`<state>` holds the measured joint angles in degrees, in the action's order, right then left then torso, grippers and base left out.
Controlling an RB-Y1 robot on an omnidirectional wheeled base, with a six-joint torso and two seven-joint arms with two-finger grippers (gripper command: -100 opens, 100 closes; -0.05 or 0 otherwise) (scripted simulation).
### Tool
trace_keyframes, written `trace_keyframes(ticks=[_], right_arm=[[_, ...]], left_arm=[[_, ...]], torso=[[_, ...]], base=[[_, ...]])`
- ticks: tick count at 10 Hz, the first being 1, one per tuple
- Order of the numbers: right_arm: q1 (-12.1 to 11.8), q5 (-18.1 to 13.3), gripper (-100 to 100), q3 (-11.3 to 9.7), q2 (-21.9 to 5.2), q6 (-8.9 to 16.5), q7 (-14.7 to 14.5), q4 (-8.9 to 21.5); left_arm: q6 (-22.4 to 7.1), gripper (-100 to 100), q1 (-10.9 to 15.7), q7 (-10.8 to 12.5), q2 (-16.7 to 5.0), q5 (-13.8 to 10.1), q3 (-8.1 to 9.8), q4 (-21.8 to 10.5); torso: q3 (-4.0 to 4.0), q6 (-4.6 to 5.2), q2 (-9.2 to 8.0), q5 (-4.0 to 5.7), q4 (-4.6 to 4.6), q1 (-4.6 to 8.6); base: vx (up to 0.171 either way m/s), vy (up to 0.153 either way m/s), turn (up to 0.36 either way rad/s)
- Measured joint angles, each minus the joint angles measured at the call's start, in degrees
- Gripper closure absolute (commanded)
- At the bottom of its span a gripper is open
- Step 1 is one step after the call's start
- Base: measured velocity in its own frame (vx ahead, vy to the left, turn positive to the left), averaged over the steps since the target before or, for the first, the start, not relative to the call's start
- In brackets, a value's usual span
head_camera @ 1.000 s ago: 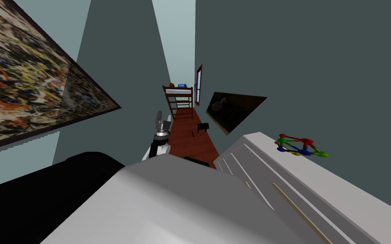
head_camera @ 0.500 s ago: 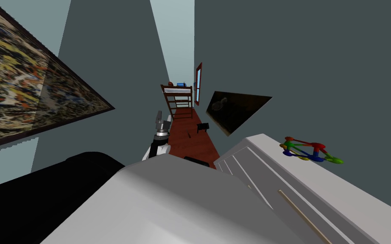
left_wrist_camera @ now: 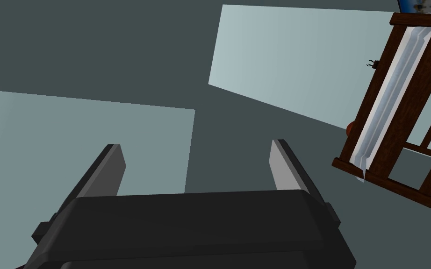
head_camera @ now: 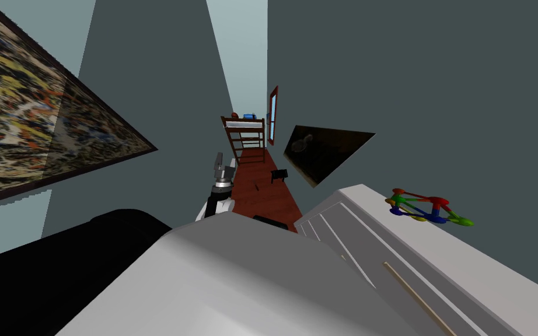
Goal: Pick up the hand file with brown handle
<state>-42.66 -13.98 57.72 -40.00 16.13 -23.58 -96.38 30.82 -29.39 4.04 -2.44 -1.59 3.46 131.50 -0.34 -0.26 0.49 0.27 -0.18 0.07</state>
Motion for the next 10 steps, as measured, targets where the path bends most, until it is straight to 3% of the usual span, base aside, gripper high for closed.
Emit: trace_keyframes(ticks=[1, 10], right_arm=[[0.00, 0.00, -100, 0.00, 0.00, 0.00, 0.00, 0.00], [-4.39, 8.26, -100, 0.13, -4.07, 8.24, 2.07, 2.19]], left_arm=[[0.00, 0, 0.00, 0.00, 0.00, 0.00, 0.00, 0.00], [0.00, 0, 0.00, 0.00, 0.00, 0.00, 0.00, 0.00]], torso=[[0.00, 0.00, 0.00, 0.00, 0.00, 0.00], [-0.07, 0.00, 0.12, -0.03, -0.03, -0.11]], base=[[0.026, 0.020, 0.020], [0.031, 0.025, 0.011]])
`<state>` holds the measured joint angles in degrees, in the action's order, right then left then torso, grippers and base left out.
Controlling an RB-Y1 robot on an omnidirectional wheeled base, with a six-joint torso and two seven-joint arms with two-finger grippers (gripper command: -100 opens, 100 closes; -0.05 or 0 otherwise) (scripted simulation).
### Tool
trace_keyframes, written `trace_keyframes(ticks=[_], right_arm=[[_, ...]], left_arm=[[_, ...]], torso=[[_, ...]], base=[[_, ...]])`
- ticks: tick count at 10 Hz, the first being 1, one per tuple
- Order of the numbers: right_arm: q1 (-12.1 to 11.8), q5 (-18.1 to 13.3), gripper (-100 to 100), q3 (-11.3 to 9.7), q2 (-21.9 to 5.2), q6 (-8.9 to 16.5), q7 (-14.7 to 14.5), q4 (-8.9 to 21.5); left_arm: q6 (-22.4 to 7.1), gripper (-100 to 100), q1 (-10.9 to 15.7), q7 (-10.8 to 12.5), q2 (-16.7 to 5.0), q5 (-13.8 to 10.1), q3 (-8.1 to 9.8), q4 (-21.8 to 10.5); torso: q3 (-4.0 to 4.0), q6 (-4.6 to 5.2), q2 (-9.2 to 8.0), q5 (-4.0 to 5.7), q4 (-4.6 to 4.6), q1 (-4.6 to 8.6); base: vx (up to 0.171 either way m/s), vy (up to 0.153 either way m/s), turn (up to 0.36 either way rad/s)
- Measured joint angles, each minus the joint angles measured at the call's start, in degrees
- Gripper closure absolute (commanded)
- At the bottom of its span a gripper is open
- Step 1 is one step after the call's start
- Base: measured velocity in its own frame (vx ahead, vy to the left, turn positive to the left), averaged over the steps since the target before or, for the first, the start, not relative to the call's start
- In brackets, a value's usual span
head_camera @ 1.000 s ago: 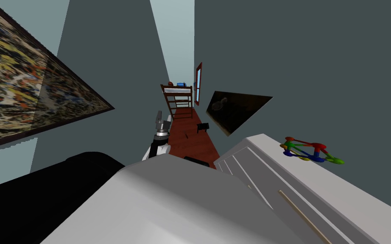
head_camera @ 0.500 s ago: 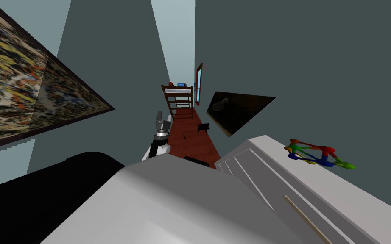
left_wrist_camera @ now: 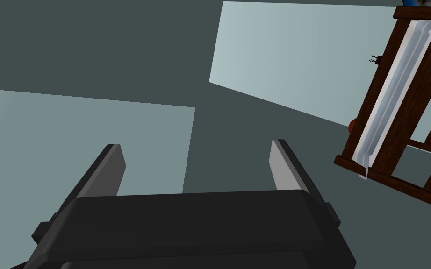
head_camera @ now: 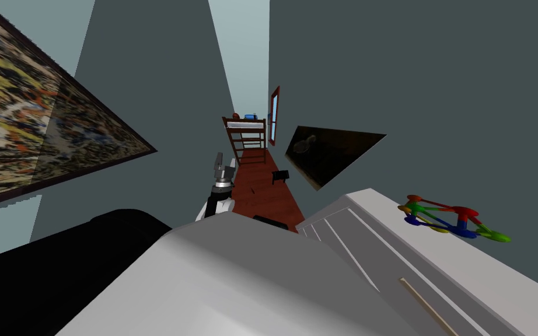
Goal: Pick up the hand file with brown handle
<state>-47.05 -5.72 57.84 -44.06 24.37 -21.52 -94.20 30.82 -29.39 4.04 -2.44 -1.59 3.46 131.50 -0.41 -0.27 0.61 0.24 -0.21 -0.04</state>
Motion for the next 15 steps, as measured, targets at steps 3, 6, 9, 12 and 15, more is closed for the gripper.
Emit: trace_keyframes(ticks=[3, 6, 9, 12, 15], right_arm=[[-1.33, 2.60, -100, 0.08, -1.53, 2.44, 0.65, 1.04], [-2.69, 4.89, 0, 0.29, -2.75, 4.71, 1.19, 1.43], [-3.36, 5.28, -100, 0.43, -2.60, 5.16, 1.62, -0.50], [-3.66, 5.33, 100, 0.46, -2.26, 5.31, 1.89, -1.88], [-3.69, 5.28, 100, 0.50, -2.30, 5.30, 1.83, -1.88]], left_arm=[[0.00, 0, 0.00, 0.00, 0.00, 0.00, 0.00, 0.00], [0.00, 0, 0.00, 0.00, 0.00, 0.00, 0.00, 0.00], [0.00, 0, 0.00, 0.00, -0.01, 0.00, 0.01, 0.00], [0.00, 0, 0.00, 0.00, 0.00, 0.00, 0.00, 0.00], [0.00, 0, 0.00, 0.00, 0.00, 0.00, 0.00, 0.00]], torso=[[0.02, 0.00, -0.03, 0.01, 0.01, 0.04], [0.02, 0.00, -0.04, 0.01, 0.01, 0.05], [0.03, 0.02, -0.04, 0.10, 0.01, 0.44], [0.09, 0.13, -0.14, 0.08, 0.04, 0.28], [0.19, 0.12, -0.28, 0.16, 0.10, 0.35]], base=[[0.025, 0.021, 0.010], [0.017, 0.013, 0.005], [0.026, -0.090, -0.110], [0.007, -0.017, 0.013], [0.001, -0.001, -0.006]])
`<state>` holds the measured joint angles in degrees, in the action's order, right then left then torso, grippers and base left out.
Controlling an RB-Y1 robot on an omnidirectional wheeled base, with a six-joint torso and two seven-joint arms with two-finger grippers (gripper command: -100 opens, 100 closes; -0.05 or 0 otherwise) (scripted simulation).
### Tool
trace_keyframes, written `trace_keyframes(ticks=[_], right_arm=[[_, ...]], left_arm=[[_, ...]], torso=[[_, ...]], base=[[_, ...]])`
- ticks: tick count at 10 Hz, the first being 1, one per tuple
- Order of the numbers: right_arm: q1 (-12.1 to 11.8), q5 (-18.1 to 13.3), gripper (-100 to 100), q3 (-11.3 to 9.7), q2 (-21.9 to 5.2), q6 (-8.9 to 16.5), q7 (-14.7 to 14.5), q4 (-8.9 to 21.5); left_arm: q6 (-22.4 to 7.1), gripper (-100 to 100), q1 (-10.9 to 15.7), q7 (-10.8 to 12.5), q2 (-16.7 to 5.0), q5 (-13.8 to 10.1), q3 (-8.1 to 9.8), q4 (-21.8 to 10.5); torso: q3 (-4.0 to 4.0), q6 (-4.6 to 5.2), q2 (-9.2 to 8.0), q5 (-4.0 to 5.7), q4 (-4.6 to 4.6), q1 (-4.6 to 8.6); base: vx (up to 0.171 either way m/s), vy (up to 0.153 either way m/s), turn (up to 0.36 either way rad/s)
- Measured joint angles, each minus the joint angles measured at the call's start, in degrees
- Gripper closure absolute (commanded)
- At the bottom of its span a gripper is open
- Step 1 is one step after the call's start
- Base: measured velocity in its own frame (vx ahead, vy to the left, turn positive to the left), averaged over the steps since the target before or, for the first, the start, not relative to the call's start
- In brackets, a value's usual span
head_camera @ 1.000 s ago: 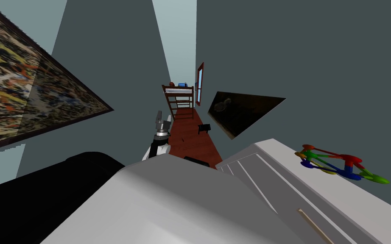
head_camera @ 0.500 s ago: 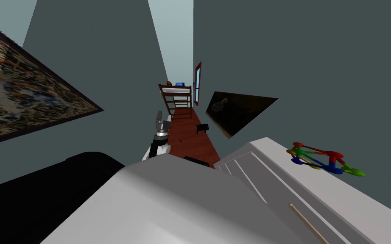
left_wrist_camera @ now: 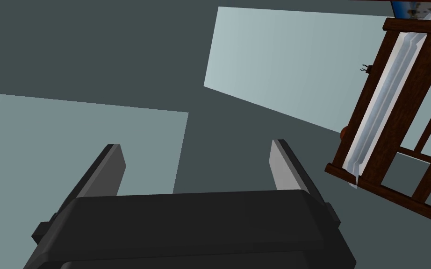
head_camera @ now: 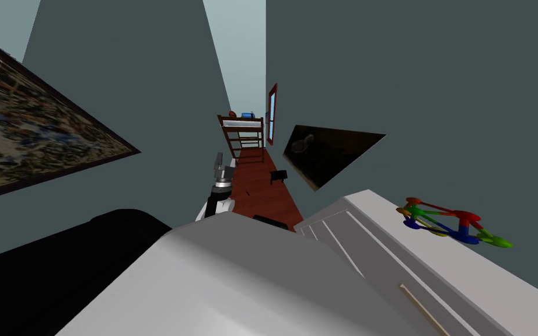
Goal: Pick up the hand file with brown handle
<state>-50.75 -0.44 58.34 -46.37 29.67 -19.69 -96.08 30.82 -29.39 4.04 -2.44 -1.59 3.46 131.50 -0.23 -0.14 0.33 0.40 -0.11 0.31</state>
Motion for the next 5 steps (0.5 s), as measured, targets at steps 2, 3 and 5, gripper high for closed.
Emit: trace_keyframes(ticks=[2, 3, 5], right_arm=[[0.00, 0.00, 100, 0.00, 0.00, -0.01, -0.01, 0.00], [0.46, -0.20, 100, 0.06, -0.40, -0.11, -0.16, 1.35], [0.89, -0.51, 0, 0.17, -0.58, -0.62, -0.51, 2.84]], left_arm=[[0.00, 0, 0.00, 0.00, 0.00, 0.00, 0.00, 0.00], [0.00, 0, 0.01, 0.00, 0.01, 0.00, -0.01, 0.00], [0.00, 0, 0.00, 0.00, 0.01, 0.00, -0.01, 0.00]], torso=[[0.00, 0.00, 0.00, 0.00, 0.00, 0.00], [-0.02, -0.17, 0.00, 0.16, -0.02, -0.15], [-0.06, -0.18, 0.08, 0.41, -0.04, -0.22]], base=[[-0.013, 0.035, 0.062], [-0.064, 0.126, 0.155], [-0.018, 0.034, 0.008]])
